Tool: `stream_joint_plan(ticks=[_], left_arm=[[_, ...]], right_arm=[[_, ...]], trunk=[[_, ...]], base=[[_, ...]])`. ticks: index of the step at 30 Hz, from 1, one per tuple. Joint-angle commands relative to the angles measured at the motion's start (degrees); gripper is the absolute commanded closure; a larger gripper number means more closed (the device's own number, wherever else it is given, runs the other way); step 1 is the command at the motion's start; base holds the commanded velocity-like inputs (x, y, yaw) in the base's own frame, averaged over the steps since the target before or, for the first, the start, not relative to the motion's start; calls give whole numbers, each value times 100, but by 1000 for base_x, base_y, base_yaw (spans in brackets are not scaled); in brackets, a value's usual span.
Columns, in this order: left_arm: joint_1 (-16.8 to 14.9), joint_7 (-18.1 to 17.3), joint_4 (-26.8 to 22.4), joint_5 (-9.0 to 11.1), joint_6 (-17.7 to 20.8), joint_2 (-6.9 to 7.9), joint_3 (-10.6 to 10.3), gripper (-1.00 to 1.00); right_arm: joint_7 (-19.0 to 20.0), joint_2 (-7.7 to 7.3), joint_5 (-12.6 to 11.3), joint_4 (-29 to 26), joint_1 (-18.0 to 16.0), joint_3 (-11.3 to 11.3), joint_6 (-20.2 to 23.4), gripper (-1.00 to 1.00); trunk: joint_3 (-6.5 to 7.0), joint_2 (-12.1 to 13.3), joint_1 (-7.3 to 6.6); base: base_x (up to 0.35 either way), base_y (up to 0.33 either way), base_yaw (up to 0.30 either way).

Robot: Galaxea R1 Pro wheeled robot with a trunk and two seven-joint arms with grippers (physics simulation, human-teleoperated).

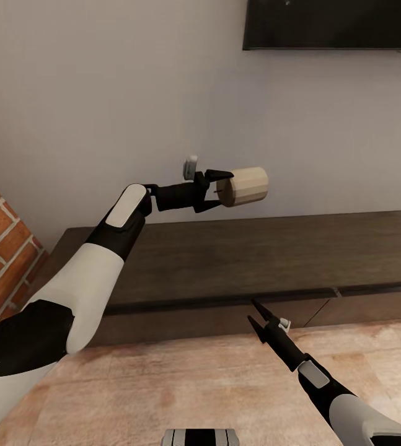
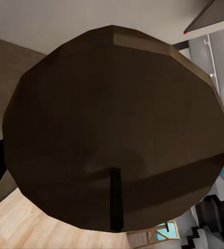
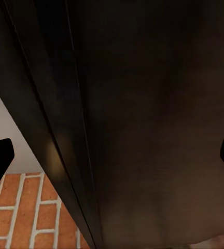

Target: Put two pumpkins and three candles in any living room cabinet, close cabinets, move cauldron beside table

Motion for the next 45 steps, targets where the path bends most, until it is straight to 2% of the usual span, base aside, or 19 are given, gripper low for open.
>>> stream_joint_plan(ticks=[1, 4, 13, 44, 45], left_arm=[[-4, -41, 3, -26, 9, 0, 0, 100], [-4, -41, 3, -26, 4, 0, -1, 100], [-4, -34, 3, -26, 3, 0, -181, 100], [-4, -34, 3, -27, 3, 7, -193, 100], [-4, -33, 3, -27, 3, 8, -193, 100]], right_arm=[[11, -1, -24, 2, -2, -5, 56, -100], [11, -1, -24, 2, -2, -7, 53, -100], [11, -1, -24, 2, -2, -7, 52, -100], [11, -1, -23, 2, -2, -7, 52, -100], [11, -1, -23, 2, -2, -7, 52, 100]], trunk=[[-4, -2, -1], [-4, -2, -1], [-4, -2, -1], [-4, -2, -1], [-4, -2, -1]], base=[[0, 0, 0], [0, 0, 0], [0, 0, 0], [34, 19, 0], [0, 0, 0]])
